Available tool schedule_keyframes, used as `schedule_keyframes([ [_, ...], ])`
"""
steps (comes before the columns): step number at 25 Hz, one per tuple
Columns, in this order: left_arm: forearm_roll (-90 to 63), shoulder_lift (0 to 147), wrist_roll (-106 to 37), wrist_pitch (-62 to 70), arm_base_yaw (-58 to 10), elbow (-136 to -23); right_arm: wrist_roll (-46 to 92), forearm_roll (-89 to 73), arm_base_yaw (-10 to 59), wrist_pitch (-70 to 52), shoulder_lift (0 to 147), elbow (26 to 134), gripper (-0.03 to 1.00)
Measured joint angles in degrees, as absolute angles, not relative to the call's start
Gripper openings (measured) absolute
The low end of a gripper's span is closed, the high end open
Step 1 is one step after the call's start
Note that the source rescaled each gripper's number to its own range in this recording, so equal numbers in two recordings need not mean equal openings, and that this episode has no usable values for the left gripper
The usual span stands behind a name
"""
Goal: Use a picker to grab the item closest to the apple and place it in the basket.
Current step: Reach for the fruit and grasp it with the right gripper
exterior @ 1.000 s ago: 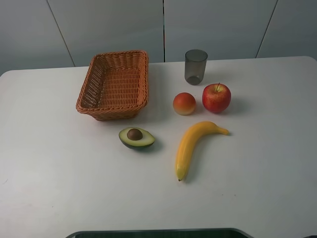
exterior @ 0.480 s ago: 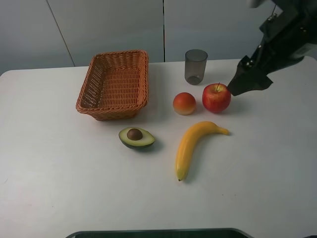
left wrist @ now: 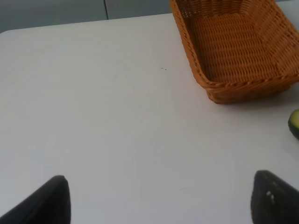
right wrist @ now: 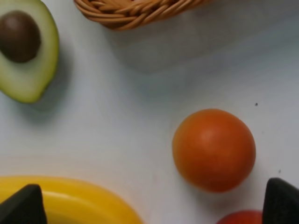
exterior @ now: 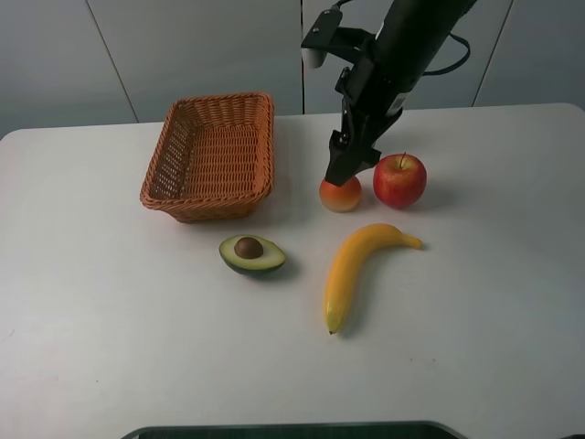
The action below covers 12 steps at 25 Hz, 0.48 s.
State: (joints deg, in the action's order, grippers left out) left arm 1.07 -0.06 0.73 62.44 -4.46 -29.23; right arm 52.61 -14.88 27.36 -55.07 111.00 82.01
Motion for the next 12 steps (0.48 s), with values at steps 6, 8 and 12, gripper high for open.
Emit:
schedule_keyframes([
  [6,1.1,-0.1,0.7,62.4,-4.5,-29.2,54.6,-11.9,28.7,-53.5,119.1,84.3,1.00],
  [8,1.1,-0.1,0.7,62.4,-4.5,-29.2,54.7,-11.2,28.7,-51.9,120.8,84.5,1.00],
  [12,1.1,-0.1,0.7,62.4,-4.5,-29.2,54.7,-10.1,28.7,-49.7,122.2,84.9,1.00],
])
